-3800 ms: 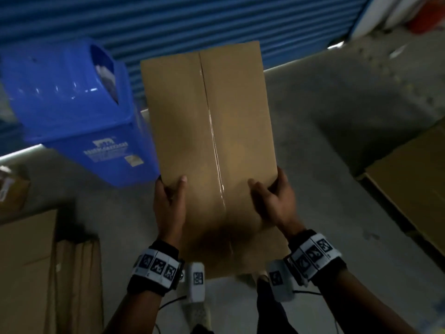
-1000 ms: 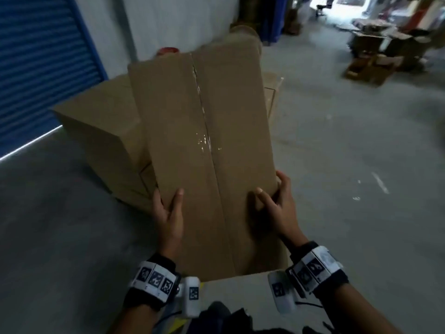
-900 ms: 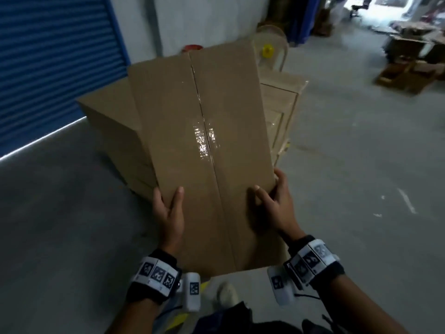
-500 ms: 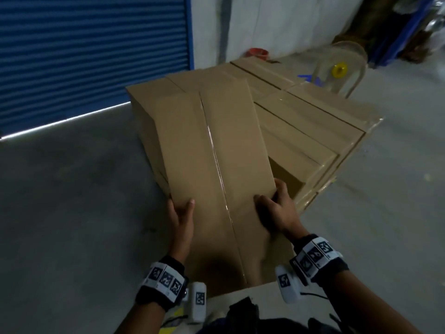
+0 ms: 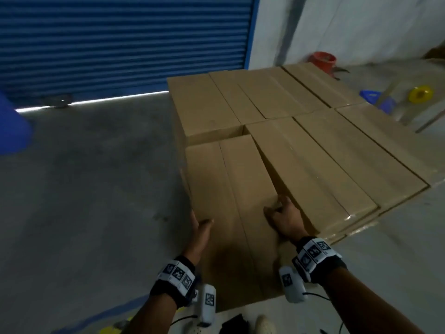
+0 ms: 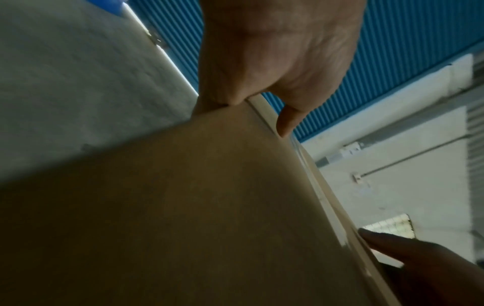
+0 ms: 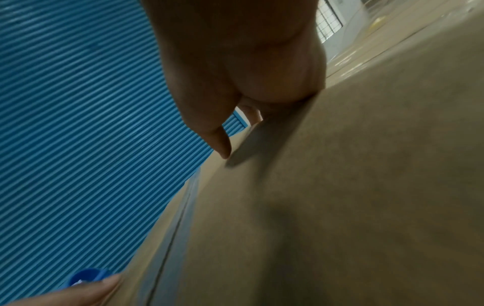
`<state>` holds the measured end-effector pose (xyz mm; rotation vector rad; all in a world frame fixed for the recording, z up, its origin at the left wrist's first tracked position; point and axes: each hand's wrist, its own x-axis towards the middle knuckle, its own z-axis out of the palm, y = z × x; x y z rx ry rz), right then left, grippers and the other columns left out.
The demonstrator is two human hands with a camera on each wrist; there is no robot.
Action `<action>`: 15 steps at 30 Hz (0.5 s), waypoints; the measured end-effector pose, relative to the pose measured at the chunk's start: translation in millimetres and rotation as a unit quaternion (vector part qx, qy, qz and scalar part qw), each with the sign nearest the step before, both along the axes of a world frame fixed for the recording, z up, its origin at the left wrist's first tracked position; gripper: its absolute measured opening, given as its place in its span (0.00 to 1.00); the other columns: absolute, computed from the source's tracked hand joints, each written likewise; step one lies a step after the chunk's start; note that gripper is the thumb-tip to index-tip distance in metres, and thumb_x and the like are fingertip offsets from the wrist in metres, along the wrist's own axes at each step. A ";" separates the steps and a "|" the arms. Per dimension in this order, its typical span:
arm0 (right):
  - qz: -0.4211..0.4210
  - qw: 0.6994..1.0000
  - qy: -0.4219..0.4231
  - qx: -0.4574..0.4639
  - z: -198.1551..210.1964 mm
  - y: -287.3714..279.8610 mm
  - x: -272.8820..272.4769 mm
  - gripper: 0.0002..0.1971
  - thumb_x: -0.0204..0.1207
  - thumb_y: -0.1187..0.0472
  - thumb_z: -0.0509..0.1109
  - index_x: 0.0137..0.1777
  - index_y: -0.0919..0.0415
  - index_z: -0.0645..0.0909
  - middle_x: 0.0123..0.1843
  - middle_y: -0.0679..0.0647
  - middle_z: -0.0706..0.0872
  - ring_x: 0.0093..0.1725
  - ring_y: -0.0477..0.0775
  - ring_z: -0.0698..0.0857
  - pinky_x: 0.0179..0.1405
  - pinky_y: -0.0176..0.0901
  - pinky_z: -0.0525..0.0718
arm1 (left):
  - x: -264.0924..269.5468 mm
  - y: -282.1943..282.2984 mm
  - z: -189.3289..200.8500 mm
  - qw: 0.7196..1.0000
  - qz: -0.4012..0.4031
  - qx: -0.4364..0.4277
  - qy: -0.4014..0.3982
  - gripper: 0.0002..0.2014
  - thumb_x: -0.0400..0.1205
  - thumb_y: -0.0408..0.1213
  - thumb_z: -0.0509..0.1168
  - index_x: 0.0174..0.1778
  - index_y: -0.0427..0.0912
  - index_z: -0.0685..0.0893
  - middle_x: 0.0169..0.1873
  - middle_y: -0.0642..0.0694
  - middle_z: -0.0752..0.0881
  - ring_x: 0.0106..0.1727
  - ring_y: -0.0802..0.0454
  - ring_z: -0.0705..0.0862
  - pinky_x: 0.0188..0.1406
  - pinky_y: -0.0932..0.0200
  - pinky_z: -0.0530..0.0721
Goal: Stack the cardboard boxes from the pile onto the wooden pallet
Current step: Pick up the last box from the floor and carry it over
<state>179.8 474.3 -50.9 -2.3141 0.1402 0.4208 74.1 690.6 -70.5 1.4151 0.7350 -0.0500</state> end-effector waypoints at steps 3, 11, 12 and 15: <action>0.053 0.997 -0.027 0.055 1.1 -15.1 19.2 0.26 0.80 0.47 0.72 0.75 0.49 0.70 0.59 0.50 0.86 0.51 0.52 0.88 0.54 0.54 0.89 | 9.4 -11.8 -3.5 1.000 -0.016 0.021 0.004 0.38 0.90 0.39 0.63 0.90 0.50 0.46 0.89 0.47 0.51 0.88 0.45 0.56 0.83 0.47 0.61; 0.308 0.939 -0.140 0.059 -21.4 -50.3 17.4 0.18 0.81 0.64 0.70 0.71 0.56 0.80 0.63 0.43 0.81 0.60 0.40 0.80 0.56 0.23 0.75 | -32.5 -48.9 -33.1 0.989 -0.009 0.149 0.013 0.35 0.85 0.47 0.68 0.86 0.52 0.60 0.87 0.47 0.63 0.85 0.50 0.63 0.81 0.54 0.65; 0.338 0.927 -0.154 0.047 -25.4 -54.7 12.7 0.18 0.80 0.65 0.71 0.70 0.58 0.81 0.63 0.45 0.82 0.58 0.40 0.79 0.56 0.25 0.76 | -45.5 -57.0 -40.4 0.984 -0.019 0.176 0.017 0.34 0.85 0.48 0.68 0.85 0.55 0.60 0.86 0.47 0.63 0.84 0.51 0.64 0.80 0.55 0.66; 0.404 0.892 -0.198 0.040 -36.1 -66.0 3.3 0.14 0.78 0.65 0.74 0.63 0.63 0.85 0.65 0.57 0.85 0.60 0.54 0.84 0.58 0.44 0.83 | -82.5 -82.8 -53.0 0.964 -0.075 0.257 0.004 0.41 0.79 0.64 0.68 0.84 0.59 0.58 0.86 0.43 0.59 0.85 0.46 0.62 0.80 0.54 0.67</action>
